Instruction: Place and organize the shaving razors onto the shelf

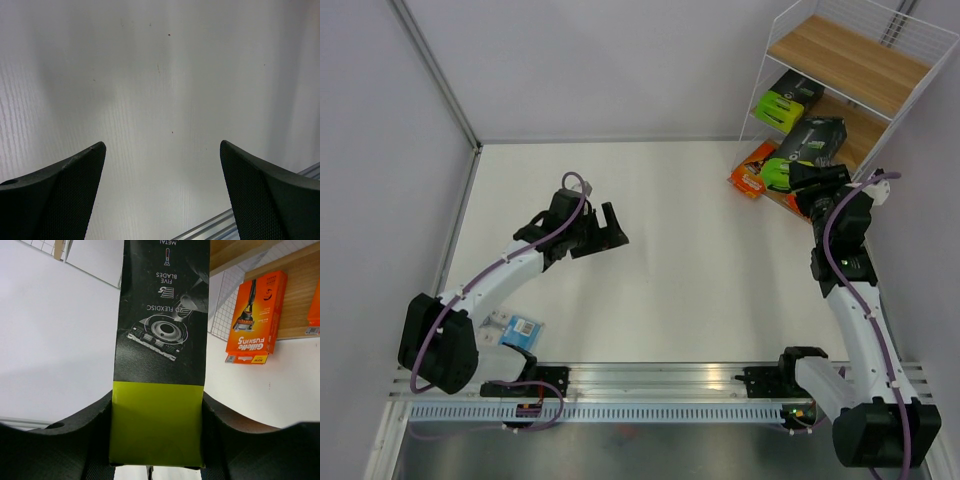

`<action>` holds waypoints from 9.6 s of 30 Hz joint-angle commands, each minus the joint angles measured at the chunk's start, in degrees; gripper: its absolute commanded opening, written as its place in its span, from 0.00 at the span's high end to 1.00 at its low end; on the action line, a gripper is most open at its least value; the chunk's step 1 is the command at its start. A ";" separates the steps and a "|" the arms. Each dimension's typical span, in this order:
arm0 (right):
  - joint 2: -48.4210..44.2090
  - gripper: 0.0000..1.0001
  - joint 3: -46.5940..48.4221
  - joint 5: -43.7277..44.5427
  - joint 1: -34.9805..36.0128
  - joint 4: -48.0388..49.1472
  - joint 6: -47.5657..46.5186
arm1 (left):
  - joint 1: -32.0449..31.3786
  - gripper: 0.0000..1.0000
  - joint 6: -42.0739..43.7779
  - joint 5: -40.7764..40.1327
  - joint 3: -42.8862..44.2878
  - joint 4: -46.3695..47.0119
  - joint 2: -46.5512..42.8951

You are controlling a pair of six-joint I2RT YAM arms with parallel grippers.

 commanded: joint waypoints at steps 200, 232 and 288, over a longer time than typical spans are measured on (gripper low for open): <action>21.07 0.26 11.29 -30.61 11.67 -2.24 -30.66 | 42.65 0.03 -28.11 -28.70 -18.44 -19.54 -22.03; 28.02 0.27 17.62 -27.80 16.15 -9.90 -33.91 | 45.20 0.02 -34.97 -33.70 -20.12 -32.35 -22.83; 22.58 0.21 7.52 -30.96 17.12 -2.61 -25.04 | 15.07 0.98 -18.53 -9.44 -13.36 -2.32 -22.22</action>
